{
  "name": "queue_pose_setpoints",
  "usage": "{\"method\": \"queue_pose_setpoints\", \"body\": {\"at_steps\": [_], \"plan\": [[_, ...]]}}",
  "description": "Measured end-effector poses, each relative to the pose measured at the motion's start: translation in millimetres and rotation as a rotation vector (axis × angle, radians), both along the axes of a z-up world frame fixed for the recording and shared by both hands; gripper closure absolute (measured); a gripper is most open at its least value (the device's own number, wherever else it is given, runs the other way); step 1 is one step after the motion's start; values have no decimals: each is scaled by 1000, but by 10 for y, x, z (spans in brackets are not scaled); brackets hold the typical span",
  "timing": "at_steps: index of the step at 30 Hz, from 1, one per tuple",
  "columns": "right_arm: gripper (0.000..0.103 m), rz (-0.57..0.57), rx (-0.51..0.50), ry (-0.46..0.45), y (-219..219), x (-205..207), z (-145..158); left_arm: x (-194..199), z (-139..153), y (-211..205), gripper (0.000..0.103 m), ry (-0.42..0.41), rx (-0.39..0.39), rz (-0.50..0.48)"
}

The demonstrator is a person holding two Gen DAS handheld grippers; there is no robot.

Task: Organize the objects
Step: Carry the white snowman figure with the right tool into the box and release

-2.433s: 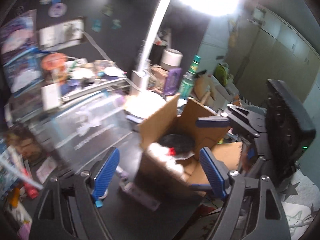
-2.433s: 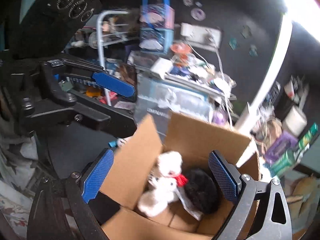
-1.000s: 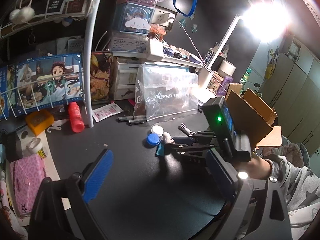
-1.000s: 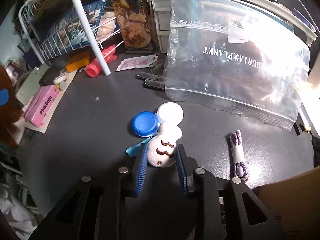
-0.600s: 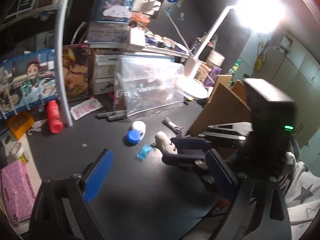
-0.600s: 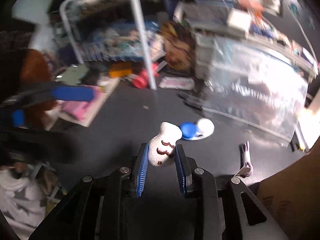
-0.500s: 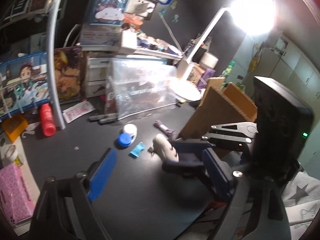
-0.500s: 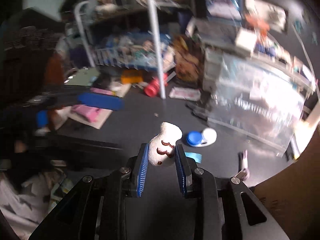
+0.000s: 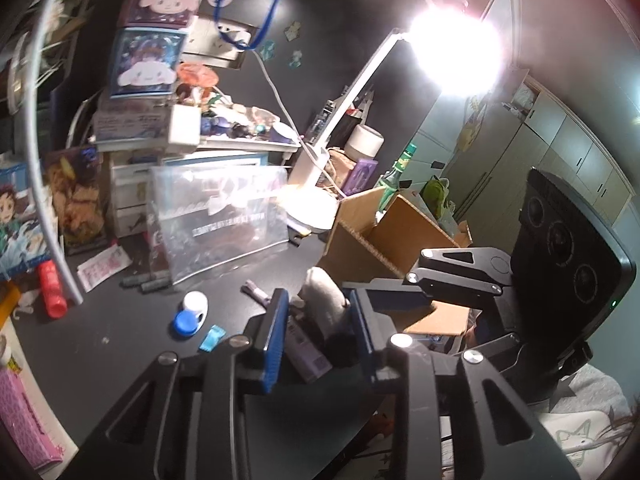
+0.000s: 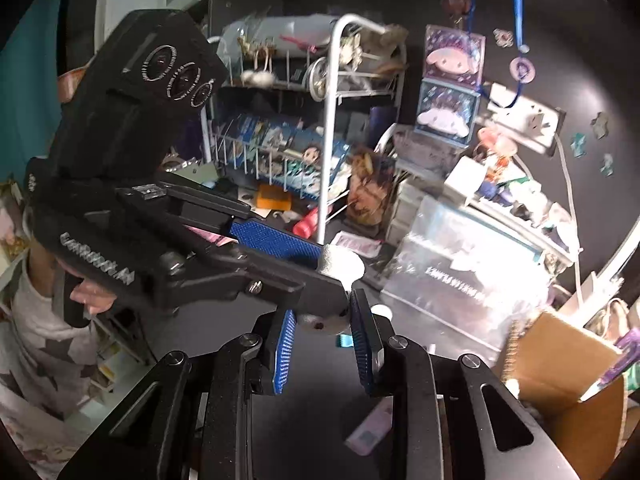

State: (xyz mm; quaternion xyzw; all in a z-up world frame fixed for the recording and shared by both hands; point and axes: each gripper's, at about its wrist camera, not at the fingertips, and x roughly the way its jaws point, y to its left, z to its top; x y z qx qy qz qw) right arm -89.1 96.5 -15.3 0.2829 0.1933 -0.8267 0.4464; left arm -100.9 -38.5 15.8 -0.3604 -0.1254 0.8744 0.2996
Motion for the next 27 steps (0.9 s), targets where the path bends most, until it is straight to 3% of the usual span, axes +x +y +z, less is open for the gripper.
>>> {"method": "queue_pose_setpoints", "body": {"at_steps": [14,27], "plan": [[81,-146,-11,35,885,-343,214,-593,221,1065,75,5,-86,-125],[80,-238,32,-100,1532,-707,22,-950,-7,1754,75,-104,-165,-215]]}}
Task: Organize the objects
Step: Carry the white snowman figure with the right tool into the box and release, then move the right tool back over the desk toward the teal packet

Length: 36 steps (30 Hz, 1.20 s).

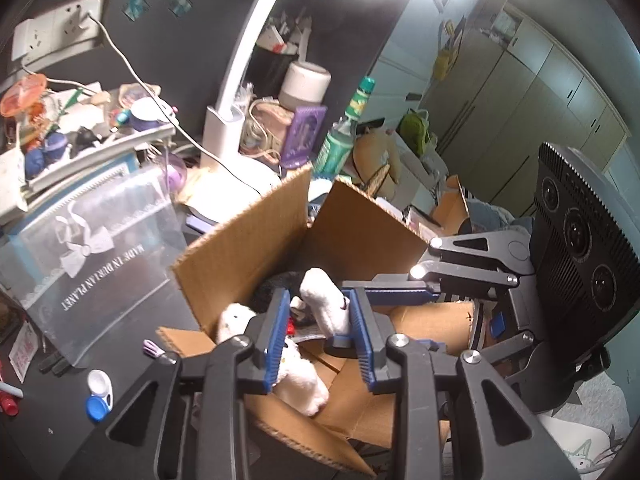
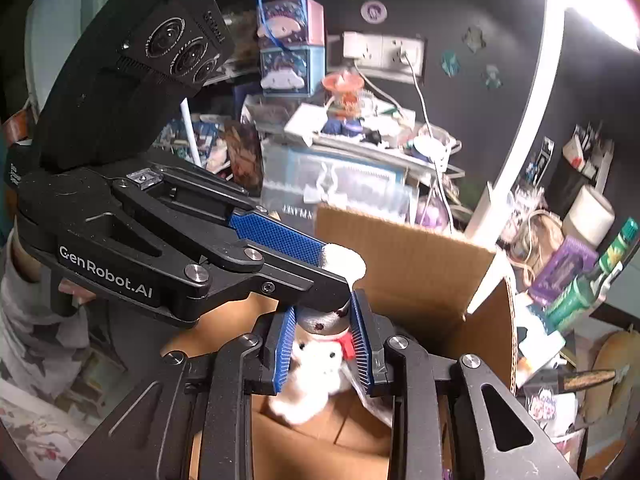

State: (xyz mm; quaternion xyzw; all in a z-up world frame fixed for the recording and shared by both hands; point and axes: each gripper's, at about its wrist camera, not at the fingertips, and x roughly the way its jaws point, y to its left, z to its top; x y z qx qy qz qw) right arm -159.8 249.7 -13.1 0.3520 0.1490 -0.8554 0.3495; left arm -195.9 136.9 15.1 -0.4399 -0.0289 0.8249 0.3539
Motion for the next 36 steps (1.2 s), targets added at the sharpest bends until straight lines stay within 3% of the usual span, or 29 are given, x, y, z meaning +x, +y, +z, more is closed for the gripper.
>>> {"method": "queue_pose_setpoints", "body": {"at_steps": [2,4,6,8,12,18,25,31,36], "plan": [[77,4,16,-18,29,-11,-33,0,-22,47,73,4,-29,0],[75,6,38,-31,50,-11,-68,3,-31,71,60,15,-61,5],[65,4,56,-32,54,-10,-96,38,-4,40,36,42,-80,17],[53,-1,72,-22,62,3,-115,85,38,-18,29,69,-98,32],[52,-2,71,-14,67,45,-90,184,162,-238,20,108,-83,66],[52,47,0,8,-120,191,55,481,355,-791,13,191,-79,182],[52,241,-97,-3,-776,630,189,890,260,-1475,13,224,-106,329],[52,325,-95,-131,-1390,743,-224,1161,-90,-2005,12,199,-94,436],[52,284,-78,-223,-1700,610,-701,1302,-408,-2274,12,178,-84,510]]}}
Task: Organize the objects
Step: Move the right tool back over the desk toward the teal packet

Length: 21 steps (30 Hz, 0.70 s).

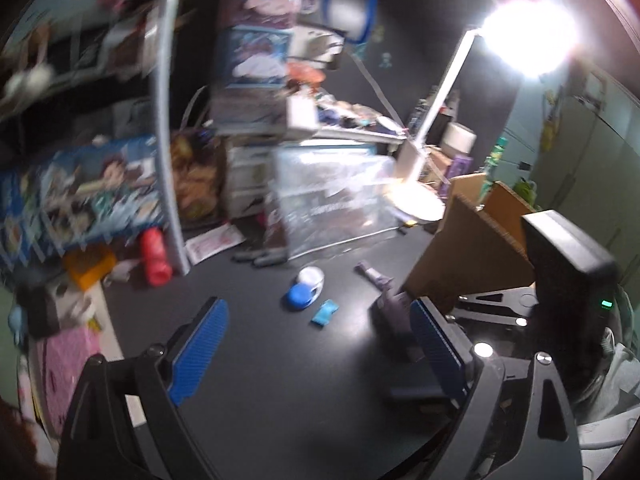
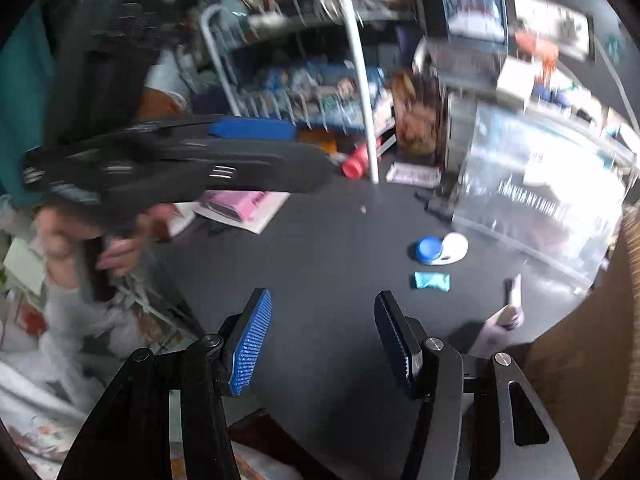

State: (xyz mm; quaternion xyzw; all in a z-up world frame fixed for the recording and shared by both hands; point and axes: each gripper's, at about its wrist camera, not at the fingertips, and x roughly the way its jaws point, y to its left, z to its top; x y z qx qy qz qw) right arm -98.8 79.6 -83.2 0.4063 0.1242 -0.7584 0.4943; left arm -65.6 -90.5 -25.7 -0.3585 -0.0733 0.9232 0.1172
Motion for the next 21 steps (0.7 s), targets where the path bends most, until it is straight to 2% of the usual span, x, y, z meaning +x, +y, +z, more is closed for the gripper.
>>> {"method": "queue_pose_setpoints", "body": {"at_steps": [4,8,16,21], "plan": [[53,-117,50,-11,-124,-242,-408,90,-201,-88,12,-10,25,11],[53,-211,101,7,-165,-496,-652,121,-337,-142,12,-22,50,7],[53,-254,218,76,-359,-773,-835,86,-397,-212,12,-33,63,10],[58,-267,237,42,-388,-934,-935,71,-400,-232,12,-37,66,10]]}}
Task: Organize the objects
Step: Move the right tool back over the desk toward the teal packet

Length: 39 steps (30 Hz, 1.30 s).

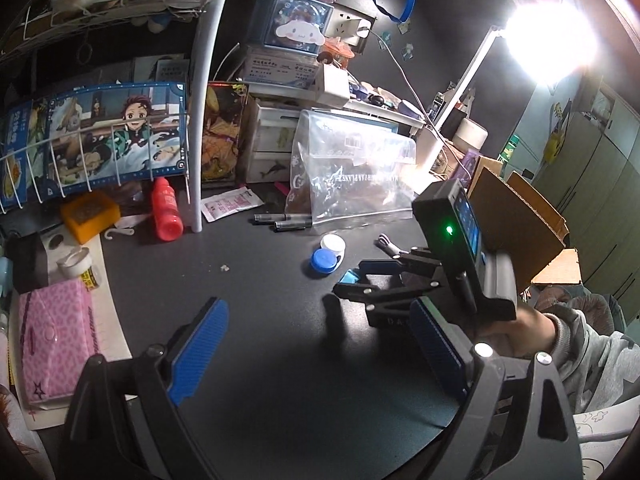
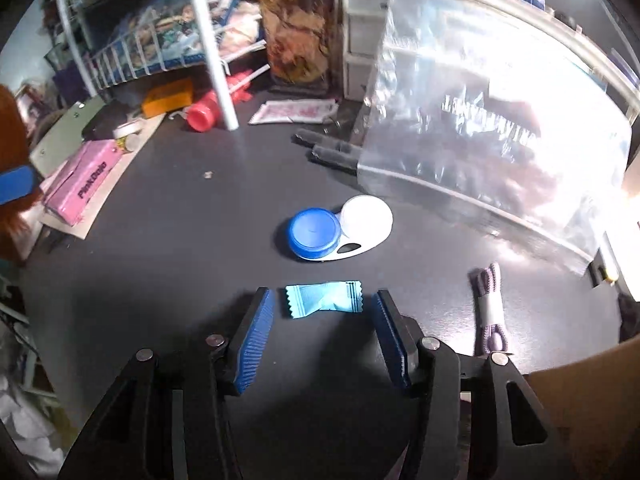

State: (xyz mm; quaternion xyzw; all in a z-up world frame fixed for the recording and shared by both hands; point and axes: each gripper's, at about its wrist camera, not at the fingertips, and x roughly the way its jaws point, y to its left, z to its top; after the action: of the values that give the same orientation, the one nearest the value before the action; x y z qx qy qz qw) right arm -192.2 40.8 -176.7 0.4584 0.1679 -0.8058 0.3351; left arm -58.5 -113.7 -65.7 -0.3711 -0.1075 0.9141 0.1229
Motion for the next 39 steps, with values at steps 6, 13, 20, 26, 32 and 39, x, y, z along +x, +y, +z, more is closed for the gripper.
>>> {"method": "queue_pose_setpoints", "body": {"at_steps": [6,13,20,26,32,39], "plan": [[74,30,23,-13,-53,4,0,-40,7,-20,12,-2,10,-2],[88,72,3,-18,7,144,48,-107,-16,15,12,-27,20,-29],[72,136,-10,-3,94,343,140,-83,-32,51,12,-40,42,-36],[63,141,11,-25,132,307,74,-51,-22,86,12,-41,38,-37],[62,179,8,-24,89,370,37,-40,-15,98,12,-45,33,-35],[62,248,-59,-161,79,505,49,-20,-16,86,12,-47,30,-30]]}}
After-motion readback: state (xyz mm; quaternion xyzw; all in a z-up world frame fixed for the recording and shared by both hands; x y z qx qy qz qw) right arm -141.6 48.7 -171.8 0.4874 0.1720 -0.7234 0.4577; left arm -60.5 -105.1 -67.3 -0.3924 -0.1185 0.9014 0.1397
